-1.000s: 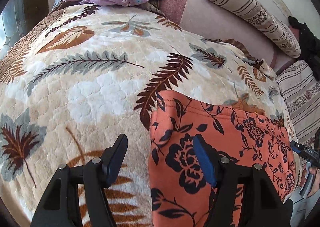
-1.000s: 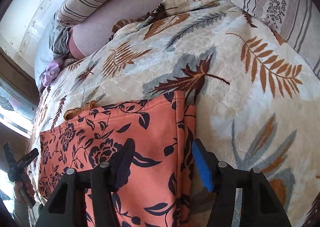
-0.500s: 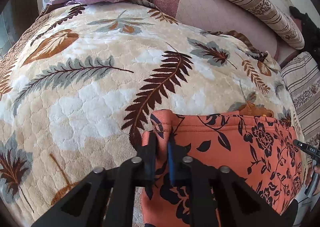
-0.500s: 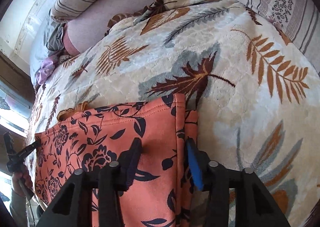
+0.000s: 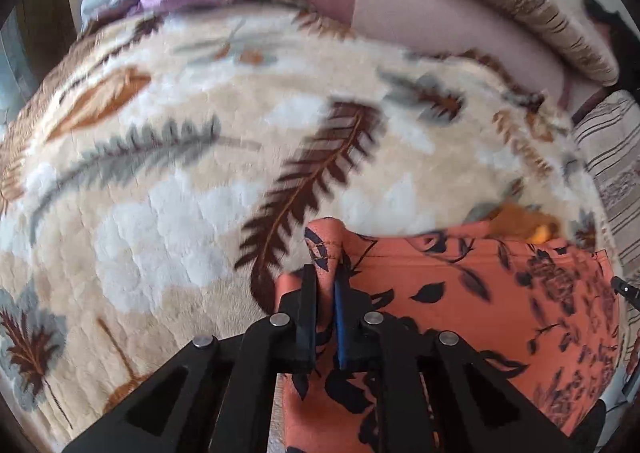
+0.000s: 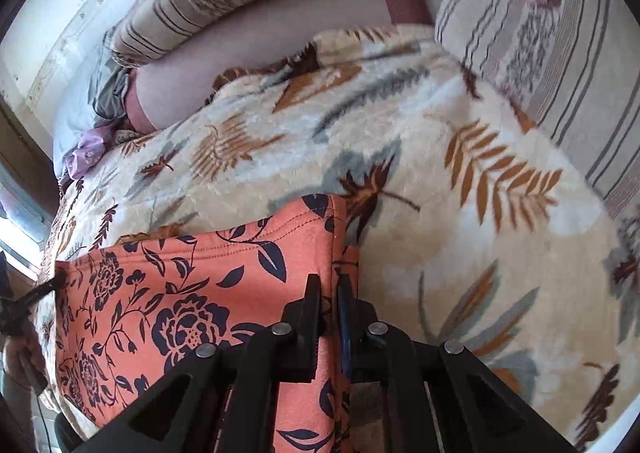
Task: Fold small clothes
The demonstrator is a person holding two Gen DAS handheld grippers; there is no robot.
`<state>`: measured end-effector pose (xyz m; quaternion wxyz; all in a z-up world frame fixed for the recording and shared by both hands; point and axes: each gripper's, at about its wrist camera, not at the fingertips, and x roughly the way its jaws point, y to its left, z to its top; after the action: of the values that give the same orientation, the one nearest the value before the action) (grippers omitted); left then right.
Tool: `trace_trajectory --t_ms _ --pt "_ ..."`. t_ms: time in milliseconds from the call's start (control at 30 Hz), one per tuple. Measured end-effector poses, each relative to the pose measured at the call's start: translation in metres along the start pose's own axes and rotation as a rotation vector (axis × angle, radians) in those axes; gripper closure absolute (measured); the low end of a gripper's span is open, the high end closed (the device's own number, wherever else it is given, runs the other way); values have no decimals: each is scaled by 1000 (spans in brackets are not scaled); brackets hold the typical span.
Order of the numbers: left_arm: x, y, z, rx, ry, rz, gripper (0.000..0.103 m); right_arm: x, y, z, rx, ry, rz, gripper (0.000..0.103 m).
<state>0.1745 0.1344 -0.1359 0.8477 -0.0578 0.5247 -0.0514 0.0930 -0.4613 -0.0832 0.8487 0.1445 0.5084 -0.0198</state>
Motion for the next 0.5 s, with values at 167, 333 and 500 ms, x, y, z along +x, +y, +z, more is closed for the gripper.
trace_trajectory --t_ms 167,333,500 --pt "-50 1 -5 7 -110 -5 58 -18 -10 -11 70 -68 -26 77" --pt "-126 -15 -38 71 -240 -33 39 -81 10 -27 86 -156 138 53" --pt "-133 -45 -98 129 -229 -81 24 -72 36 -67 120 -63 455 9"
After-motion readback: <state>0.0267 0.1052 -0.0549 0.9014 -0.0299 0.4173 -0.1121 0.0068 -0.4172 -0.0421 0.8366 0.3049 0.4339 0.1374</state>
